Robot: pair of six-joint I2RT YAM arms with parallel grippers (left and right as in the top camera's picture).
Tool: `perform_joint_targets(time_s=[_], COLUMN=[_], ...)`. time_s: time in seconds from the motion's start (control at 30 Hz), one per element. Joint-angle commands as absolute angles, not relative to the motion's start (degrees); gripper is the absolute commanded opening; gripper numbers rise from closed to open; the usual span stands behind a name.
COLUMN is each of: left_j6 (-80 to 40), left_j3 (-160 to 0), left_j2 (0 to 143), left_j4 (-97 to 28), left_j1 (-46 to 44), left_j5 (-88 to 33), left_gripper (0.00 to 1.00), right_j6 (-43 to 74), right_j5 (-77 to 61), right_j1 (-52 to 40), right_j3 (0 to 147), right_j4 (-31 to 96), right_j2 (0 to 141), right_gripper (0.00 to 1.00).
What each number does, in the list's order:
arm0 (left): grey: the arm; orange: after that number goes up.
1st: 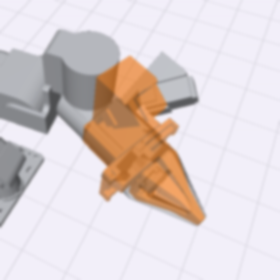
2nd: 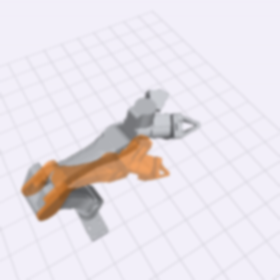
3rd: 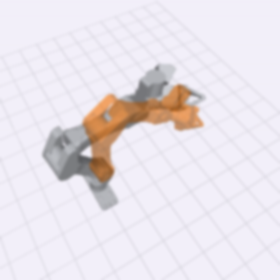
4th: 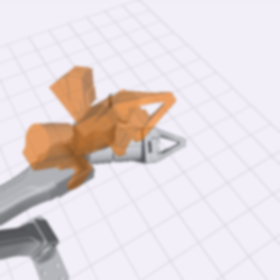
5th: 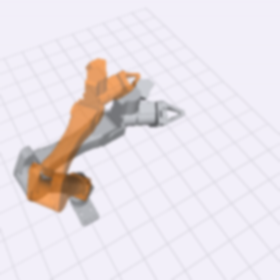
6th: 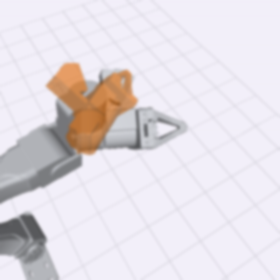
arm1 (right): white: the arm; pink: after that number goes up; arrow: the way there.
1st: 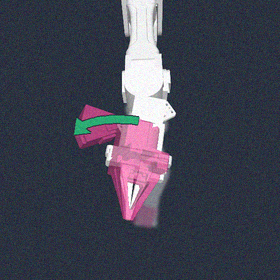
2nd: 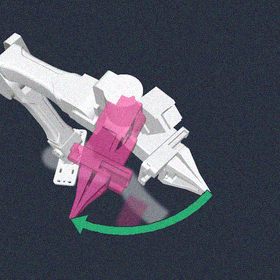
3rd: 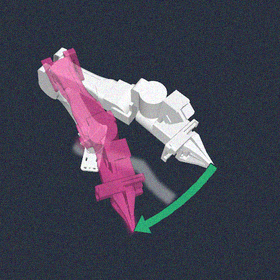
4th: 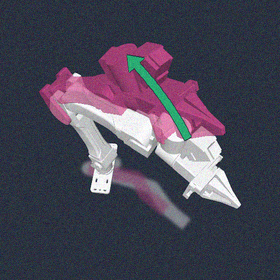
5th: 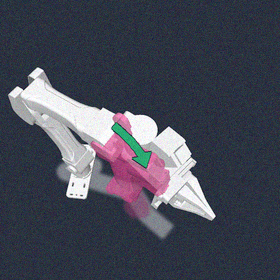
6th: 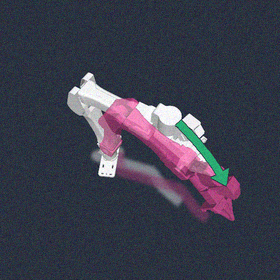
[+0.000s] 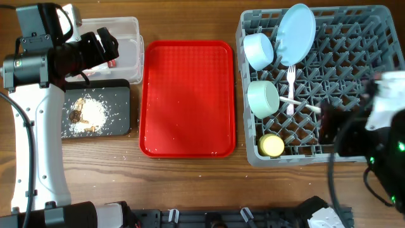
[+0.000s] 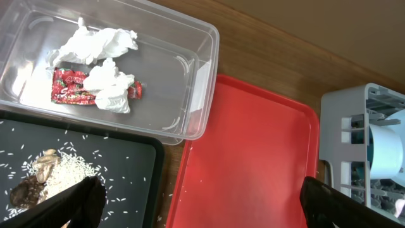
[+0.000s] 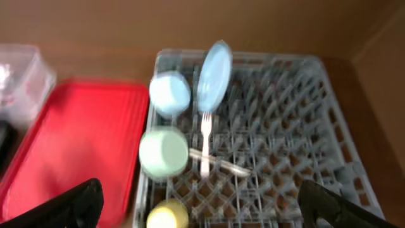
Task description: Sort waste into correct bins and load items into the dishwasher rack
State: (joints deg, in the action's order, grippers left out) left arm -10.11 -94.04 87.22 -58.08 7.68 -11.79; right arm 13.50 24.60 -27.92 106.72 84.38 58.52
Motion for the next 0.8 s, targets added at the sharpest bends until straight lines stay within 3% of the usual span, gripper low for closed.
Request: perform_joint_targets(time_s=[0.0,0.1,0.2,0.37,0.53,0.77], left_j6=[-9.2,-9.2,-9.2,-9.2,-9.2,-9.2], left_j3=[-94.1,-94.1,-94.1,-94.1,-94.1,-94.1], left_j2=[87.4,87.4,87.4,87.4,87.4,87.4], left_j4=[-57.9,-57.9,-57.9,-57.9,-57.9,-57.9], left_j1=[7.8,7.8,7.8,7.8,7.8,7.8], left_j5=[-11.4,-11.4,-11.4,-11.4,-11.4,-11.4], left_gripper=[1.00,1.00,1.00,1.00,1.00,1.00], right_j6=[13.3,-2.1,-0.9,3.3,3.6,13.4], right_j5=[27.8,11.5,-6.5,-5.7,-2.8,-3.6], right_j1=[-24.2,-13.7,-1.2,-0.9,-0.9,-1.1], right_j3=[95.0,72.1,46.8,14.8,4.1,0.3], right_j4=[73.2,47.6,25.1,-1.7,-2.1,-0.3], right_j2=[54.1,44.4,33.7,16.1,1.4,0.2], right_gripper=[1.00,1.00,1.00,1.00,1.00,1.00])
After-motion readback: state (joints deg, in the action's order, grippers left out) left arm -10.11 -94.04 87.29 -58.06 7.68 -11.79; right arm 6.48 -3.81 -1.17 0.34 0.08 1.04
